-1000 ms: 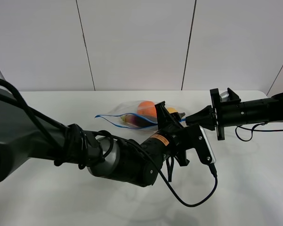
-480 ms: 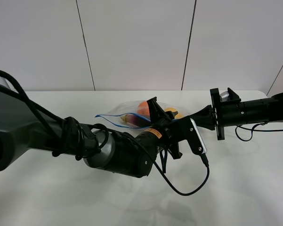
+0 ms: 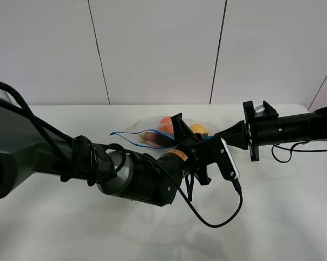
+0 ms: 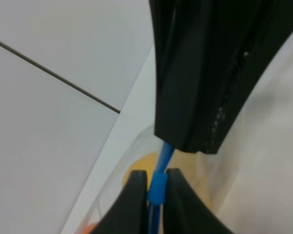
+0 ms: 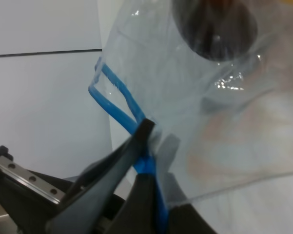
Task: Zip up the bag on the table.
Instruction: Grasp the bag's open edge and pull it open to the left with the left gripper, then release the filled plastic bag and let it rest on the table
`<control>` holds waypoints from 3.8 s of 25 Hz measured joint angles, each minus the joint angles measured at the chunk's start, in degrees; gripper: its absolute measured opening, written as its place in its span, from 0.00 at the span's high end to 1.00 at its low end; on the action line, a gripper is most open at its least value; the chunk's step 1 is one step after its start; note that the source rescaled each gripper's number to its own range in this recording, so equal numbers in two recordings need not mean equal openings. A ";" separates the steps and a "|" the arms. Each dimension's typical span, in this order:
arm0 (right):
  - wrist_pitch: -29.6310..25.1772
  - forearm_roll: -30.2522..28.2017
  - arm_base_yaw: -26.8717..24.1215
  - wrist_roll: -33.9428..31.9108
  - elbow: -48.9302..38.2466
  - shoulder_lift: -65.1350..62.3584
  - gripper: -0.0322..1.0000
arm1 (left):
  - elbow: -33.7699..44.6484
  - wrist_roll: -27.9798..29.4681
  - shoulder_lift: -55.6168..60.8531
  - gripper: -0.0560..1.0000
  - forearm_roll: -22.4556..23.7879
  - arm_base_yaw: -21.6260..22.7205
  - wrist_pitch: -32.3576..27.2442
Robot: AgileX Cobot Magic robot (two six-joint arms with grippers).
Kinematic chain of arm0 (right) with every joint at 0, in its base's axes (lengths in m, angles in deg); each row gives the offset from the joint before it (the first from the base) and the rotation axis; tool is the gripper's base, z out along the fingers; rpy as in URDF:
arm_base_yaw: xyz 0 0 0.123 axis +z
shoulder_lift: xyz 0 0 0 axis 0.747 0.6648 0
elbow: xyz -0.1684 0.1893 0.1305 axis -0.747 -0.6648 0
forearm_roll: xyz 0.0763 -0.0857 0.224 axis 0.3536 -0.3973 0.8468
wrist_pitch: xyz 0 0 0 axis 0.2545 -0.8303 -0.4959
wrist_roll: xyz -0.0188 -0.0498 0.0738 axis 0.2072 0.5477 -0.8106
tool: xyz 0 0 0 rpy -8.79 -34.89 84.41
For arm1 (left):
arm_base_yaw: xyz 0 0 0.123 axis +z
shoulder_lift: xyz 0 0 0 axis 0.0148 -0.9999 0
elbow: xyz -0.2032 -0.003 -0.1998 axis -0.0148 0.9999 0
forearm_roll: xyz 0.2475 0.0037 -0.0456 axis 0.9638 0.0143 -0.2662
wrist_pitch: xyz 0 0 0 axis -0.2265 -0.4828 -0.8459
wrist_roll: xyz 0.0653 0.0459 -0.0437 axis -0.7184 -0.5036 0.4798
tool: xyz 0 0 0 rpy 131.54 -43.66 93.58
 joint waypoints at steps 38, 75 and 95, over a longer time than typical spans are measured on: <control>0.40 0.41 -3.15 0.10 0.00 0.00 0.97 | 0.79 -5.00 0.00 0.95 2.14 18.19 -2.09; 0.33 -1.71 -3.43 0.00 0.00 0.00 0.97 | 1.09 5.03 0.00 0.07 10.29 35.18 -12.15; 0.33 -1.71 -3.43 0.00 0.00 0.00 0.97 | -5.55 5.46 6.13 0.17 -14.24 47.74 -45.56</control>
